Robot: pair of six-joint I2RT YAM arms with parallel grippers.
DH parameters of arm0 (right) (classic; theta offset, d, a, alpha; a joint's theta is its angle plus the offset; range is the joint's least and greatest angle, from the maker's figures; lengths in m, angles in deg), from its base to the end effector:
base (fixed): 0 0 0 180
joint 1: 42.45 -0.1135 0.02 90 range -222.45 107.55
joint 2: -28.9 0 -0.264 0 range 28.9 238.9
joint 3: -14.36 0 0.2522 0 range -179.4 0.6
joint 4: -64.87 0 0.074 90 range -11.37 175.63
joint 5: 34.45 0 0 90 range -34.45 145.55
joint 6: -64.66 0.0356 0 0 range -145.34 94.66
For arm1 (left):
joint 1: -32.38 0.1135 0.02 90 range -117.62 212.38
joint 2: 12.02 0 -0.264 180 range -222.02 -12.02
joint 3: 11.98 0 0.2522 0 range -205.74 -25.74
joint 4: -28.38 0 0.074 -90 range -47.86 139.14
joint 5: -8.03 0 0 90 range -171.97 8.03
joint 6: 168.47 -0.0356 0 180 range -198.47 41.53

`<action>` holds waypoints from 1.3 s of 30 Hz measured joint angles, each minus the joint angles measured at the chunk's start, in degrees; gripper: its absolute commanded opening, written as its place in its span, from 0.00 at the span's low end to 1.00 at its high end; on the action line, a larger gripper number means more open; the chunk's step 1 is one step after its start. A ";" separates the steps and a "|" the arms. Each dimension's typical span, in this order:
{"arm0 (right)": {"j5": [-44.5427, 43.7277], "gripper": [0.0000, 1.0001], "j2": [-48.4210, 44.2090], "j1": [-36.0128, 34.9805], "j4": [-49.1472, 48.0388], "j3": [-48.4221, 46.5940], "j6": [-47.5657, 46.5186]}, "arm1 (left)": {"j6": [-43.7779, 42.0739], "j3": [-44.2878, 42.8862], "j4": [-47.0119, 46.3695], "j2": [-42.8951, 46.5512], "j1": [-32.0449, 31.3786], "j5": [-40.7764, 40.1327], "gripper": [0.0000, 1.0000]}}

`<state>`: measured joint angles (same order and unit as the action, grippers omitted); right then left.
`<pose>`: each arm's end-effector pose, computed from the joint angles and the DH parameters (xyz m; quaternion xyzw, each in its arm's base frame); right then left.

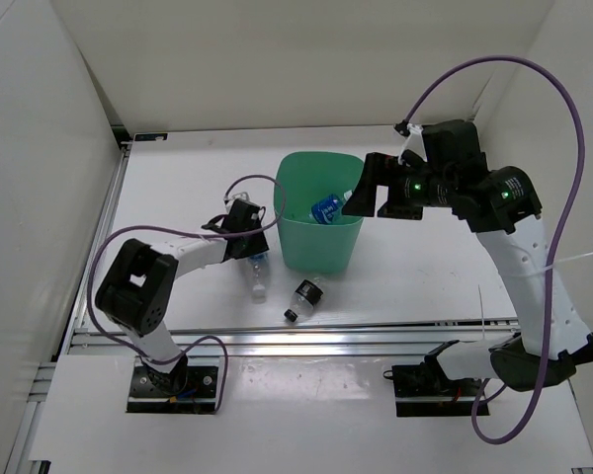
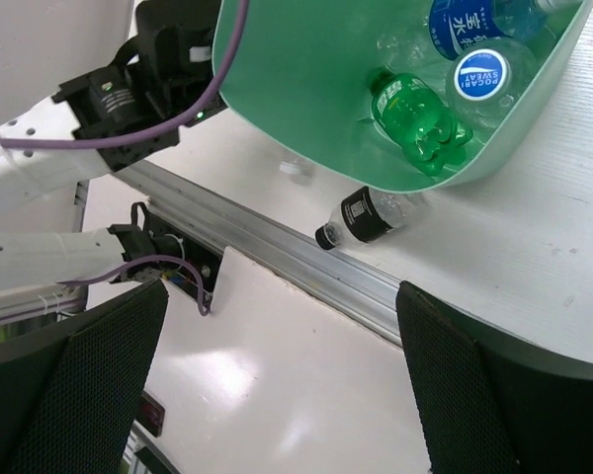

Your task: Put the plastic bottles in the bin

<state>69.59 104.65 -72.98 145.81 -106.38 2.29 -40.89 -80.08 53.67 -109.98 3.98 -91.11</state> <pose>0.1862 0.1198 0.4840 -0.0779 0.8824 0.3143 0.3412 0.2997 -0.1556 0.1598 -0.0999 0.9461 -0.0988 0.2918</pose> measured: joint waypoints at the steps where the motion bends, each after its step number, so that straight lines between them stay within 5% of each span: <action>1: -0.02 1.00 -0.02 0.09 0.00 0.00 -0.15 | 0.46 1.31 -0.20 1.27 0.26 -0.59 0.40; 8: 0.04 1.00 -0.52 2.27 -0.37 1.75 -1.09 | 1.84 5.29 6.95 19.45 2.27 -8.83 0.45; 13: 0.50 1.00 -2.36 7.34 -1.33 8.85 -0.37 | -0.57 -11.98 8.98 30.38 -0.02 -12.94 0.51; 20: 1.16 1.00 -2.45 12.92 -1.84 12.85 1.92 | -7.30 -38.12 3.61 19.63 -7.56 -11.15 0.58; 26: 2.38 1.00 -4.13 16.46 -3.37 14.91 3.28 | -9.75 -41.88 5.35 3.85 -11.13 -9.18 0.79; 28: 2.69 1.00 -5.55 18.05 -3.76 16.72 3.74 | -10.38 -41.51 7.06 0.66 -11.85 -8.68 1.00; 29: 2.95 1.00 -6.21 18.91 -3.74 17.57 3.93 | -10.34 -40.92 7.89 -0.04 -12.15 -8.59 1.00; 39: 12.41 1.00 -7.67 23.43 -5.51 22.91 10.19 | -12.41 -39.43 8.94 15.67 -13.03 -19.87 1.00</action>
<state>82.00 96.98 -49.55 140.30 -83.47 12.48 -53.30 -119.51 62.61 -94.30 -9.05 -110.98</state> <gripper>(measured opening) 0.998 0.998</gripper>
